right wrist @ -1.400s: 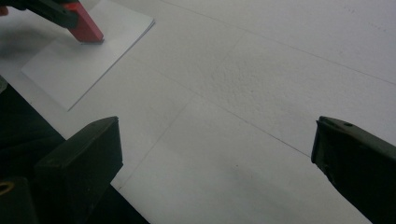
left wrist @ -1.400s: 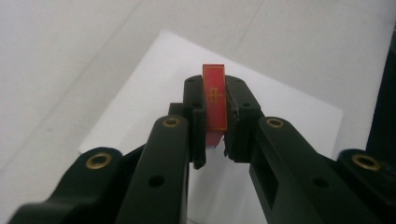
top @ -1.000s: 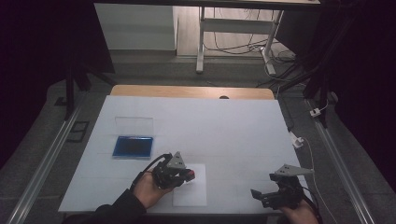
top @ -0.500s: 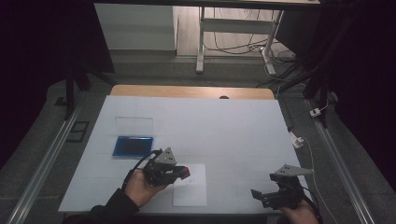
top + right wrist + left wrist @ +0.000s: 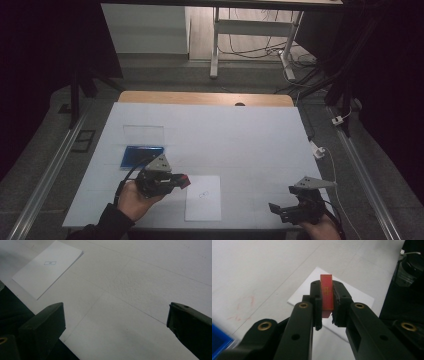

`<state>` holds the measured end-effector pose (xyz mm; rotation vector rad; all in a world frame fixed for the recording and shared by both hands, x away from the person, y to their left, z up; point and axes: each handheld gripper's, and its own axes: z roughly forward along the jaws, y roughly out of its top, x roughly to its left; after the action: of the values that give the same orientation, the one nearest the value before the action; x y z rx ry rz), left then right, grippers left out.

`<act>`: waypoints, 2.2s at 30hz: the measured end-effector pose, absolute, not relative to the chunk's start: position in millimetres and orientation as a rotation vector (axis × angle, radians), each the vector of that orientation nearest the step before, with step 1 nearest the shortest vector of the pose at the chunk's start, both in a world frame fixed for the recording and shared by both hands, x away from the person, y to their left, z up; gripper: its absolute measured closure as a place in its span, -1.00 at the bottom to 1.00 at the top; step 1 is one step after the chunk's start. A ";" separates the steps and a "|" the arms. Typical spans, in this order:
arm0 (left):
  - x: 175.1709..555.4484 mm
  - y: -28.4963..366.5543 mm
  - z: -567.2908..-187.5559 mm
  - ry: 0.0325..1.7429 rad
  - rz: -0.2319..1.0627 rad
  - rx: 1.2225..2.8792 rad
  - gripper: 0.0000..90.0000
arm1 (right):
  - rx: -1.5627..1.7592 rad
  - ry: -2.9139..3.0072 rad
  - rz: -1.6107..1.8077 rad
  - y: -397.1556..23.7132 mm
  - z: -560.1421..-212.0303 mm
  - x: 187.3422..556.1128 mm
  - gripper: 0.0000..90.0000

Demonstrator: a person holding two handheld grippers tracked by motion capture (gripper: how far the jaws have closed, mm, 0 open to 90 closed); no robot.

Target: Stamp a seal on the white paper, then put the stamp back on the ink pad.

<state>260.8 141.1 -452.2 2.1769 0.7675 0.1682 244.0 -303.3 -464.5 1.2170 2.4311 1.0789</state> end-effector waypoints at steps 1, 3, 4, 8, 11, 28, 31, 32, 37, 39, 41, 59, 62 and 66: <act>260.6 143.7 -451.7 0.778 0.171 2.171 0.78 | 1.216 2.431 1.079 -303.3 -464.5 243.9 -0.95; 260.0 148.7 -450.7 0.791 0.179 2.164 0.78 | 1.217 2.430 1.078 -303.2 -464.5 244.0 -0.95; 259.8 151.0 -450.3 0.796 0.181 2.161 0.78 | 1.216 2.431 1.078 -303.2 -464.5 244.0 -0.95; 260.1 158.8 -449.7 0.824 0.193 2.143 0.78 | 1.215 2.431 1.076 -303.1 -464.4 243.9 -0.95; 260.4 163.3 -449.2 0.841 0.202 2.136 0.78 | 1.215 2.431 1.076 -303.1 -464.4 243.9 -0.95; 268.5 190.6 -449.0 0.953 0.259 2.089 0.78 | 1.216 2.431 1.074 -303.3 -464.6 243.8 -0.95; 270.3 194.6 -449.5 0.969 0.269 2.080 0.78 | 1.213 2.436 1.068 -302.9 -464.4 244.2 -0.95; 270.9 195.9 -449.8 0.976 0.269 2.078 0.78 | 1.211 2.434 1.071 -302.4 -464.7 244.3 -0.95; 273.8 201.2 -450.6 1.005 0.290 2.066 0.78 | 1.214 2.435 1.068 -302.3 -464.7 244.2 -0.95; 274.9 202.9 -450.8 1.015 0.301 2.067 0.78 | 1.215 2.435 1.068 -302.4 -464.7 244.2 -0.95; 276.8 204.7 -451.7 1.027 0.310 2.068 0.78 | 1.213 2.436 1.067 -302.2 -464.8 244.2 -0.95; 300.4 224.6 -461.0 1.156 0.356 2.055 0.78 | 1.221 2.439 1.069 -302.7 -465.0 244.9 -0.92; 305.5 226.5 -463.0 1.173 0.364 2.061 0.78 | 1.224 2.438 1.069 -302.7 -465.0 245.0 -0.92; 312.1 228.8 -465.8 1.194 0.369 2.067 0.78 | 1.225 2.438 1.068 -302.7 -465.0 245.1 -0.92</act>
<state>312.1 228.8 -465.8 2.0674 1.1938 0.3692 245.1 -302.7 -465.0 1.2254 2.4379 1.0683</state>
